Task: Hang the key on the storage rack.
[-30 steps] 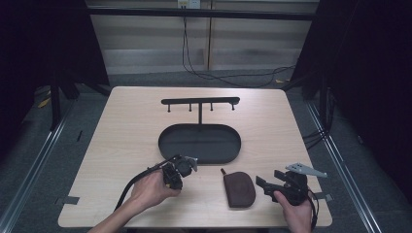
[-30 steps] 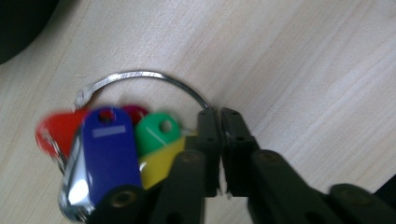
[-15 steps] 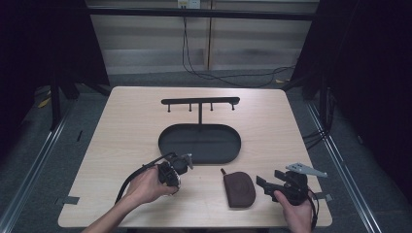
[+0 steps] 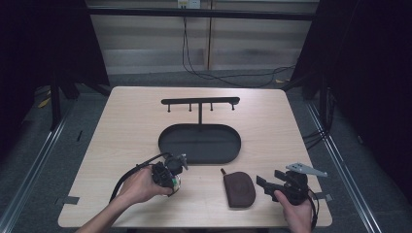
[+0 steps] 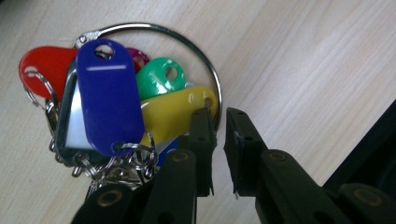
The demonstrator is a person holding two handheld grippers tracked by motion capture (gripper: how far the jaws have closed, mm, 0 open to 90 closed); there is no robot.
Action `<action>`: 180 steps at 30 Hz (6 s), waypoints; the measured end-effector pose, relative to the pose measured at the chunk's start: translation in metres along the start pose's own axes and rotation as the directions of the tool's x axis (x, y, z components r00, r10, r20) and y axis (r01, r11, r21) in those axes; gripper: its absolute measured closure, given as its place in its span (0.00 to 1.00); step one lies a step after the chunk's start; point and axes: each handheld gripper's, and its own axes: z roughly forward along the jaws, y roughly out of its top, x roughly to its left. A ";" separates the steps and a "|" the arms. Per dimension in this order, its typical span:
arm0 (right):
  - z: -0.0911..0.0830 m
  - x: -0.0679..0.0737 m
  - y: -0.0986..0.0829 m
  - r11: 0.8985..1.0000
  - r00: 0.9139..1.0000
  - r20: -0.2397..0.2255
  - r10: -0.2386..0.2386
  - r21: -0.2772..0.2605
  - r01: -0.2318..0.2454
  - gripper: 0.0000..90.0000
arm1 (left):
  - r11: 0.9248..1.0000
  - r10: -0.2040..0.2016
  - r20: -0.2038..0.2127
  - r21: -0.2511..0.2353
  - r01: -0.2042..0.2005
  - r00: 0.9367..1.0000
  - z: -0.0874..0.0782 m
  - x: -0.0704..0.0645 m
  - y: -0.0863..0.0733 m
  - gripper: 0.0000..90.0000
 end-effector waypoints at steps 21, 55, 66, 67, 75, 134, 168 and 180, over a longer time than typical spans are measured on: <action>0.000 -0.001 0.000 1.000 1.000 -0.010 0.012 -0.003 -0.012 0.20 | 0.993 0.109 -0.181 0.074 -0.097 0.977 0.012 -0.029 0.009 0.96; 0.001 -0.003 0.000 1.000 0.999 -0.013 0.030 -0.001 -0.030 0.21 | 0.998 -0.002 -0.065 -0.069 -0.002 0.998 -0.067 0.012 0.000 0.98; 0.001 -0.004 0.000 0.999 0.999 -0.020 0.035 -0.001 -0.036 0.21 | 0.995 -0.061 -0.071 -0.077 0.056 0.996 -0.077 0.033 -0.003 0.98; 0.001 -0.004 0.000 0.999 0.999 -0.020 0.035 -0.001 -0.036 0.21 | 0.995 -0.062 -0.070 -0.078 0.057 0.996 -0.077 0.035 -0.004 0.98; 0.001 -0.005 0.001 0.999 0.999 -0.021 0.040 -0.001 -0.040 0.21 | 0.994 -0.074 -0.062 -0.084 0.068 0.995 -0.082 0.039 -0.005 0.98; -0.001 -0.001 0.001 1.000 1.000 -0.019 0.003 -0.013 -0.003 0.19 | 0.987 -0.052 -0.127 -0.158 0.032 0.990 -0.189 0.021 0.011 0.98; -0.004 0.000 0.000 1.000 1.000 -0.022 -0.007 -0.022 0.006 0.17 | 0.983 -0.091 -0.125 -0.168 0.070 0.988 -0.221 0.035 0.042 0.98; -0.004 0.000 0.000 1.000 1.000 -0.024 -0.008 -0.019 0.008 0.17 | 0.984 -0.123 -0.132 -0.147 0.104 0.983 -0.226 0.047 0.057 0.98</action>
